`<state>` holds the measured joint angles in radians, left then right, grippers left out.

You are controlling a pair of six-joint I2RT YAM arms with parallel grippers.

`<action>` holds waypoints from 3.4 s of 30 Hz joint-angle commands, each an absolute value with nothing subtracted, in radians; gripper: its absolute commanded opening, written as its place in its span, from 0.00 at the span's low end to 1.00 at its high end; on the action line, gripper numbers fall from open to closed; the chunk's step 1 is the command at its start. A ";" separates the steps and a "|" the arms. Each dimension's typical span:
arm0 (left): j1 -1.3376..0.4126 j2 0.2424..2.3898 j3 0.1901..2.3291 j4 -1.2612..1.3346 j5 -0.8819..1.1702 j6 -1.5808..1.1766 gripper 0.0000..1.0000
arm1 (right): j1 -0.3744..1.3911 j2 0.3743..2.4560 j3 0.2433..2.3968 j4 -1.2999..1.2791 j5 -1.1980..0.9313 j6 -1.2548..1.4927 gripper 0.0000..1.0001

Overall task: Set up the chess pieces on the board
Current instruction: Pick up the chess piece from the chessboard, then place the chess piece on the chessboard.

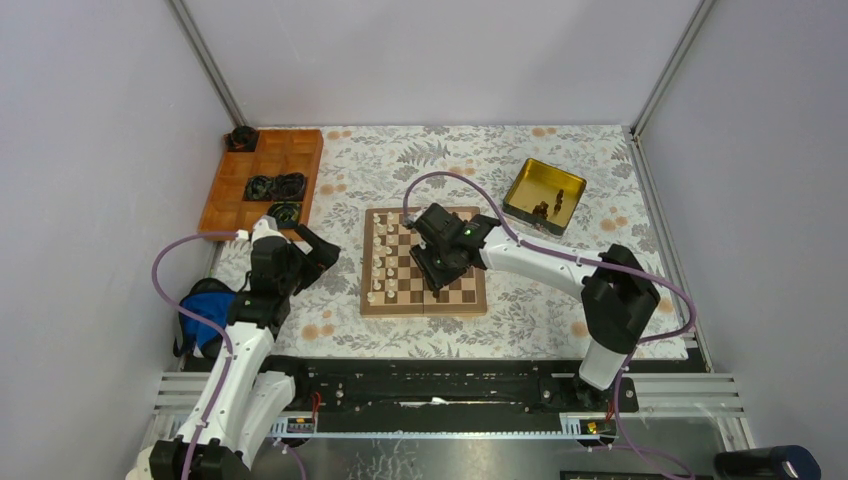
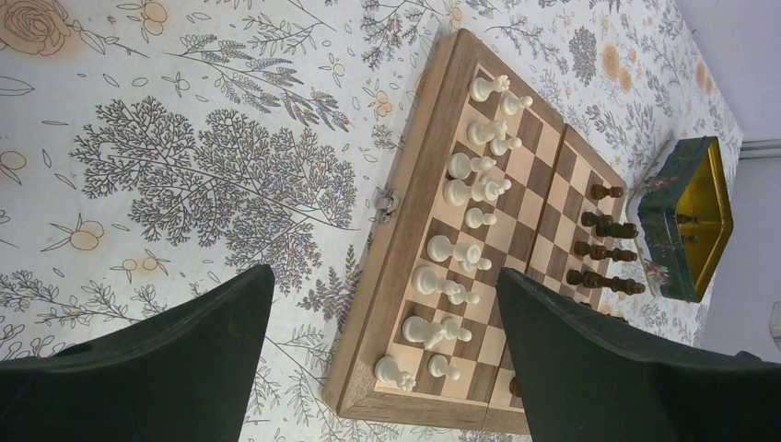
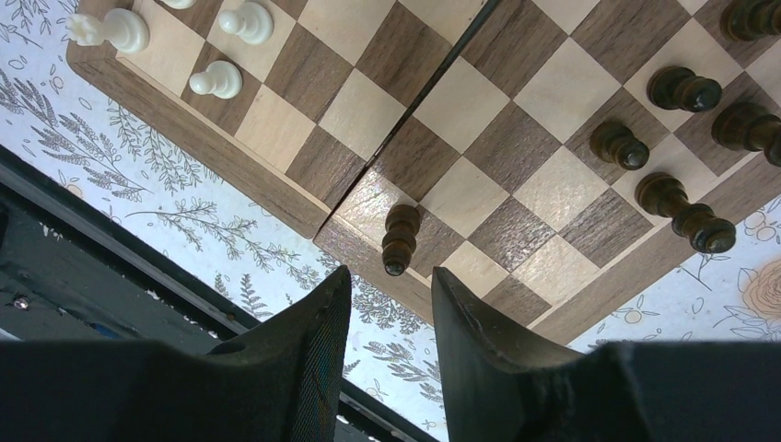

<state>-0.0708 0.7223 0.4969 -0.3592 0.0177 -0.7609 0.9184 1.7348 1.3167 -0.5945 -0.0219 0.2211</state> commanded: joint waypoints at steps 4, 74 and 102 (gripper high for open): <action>-0.064 0.715 0.485 -0.320 0.003 -0.764 0.99 | 0.932 1.755 1.306 -0.574 -0.055 0.207 0.44; -0.064 0.664 0.474 -0.346 0.003 -0.767 0.99 | 0.769 1.743 1.315 -0.643 0.204 0.290 0.02; -0.064 0.668 0.466 -0.345 -0.020 -0.757 0.99 | 0.749 1.779 1.280 -0.617 0.145 0.308 0.03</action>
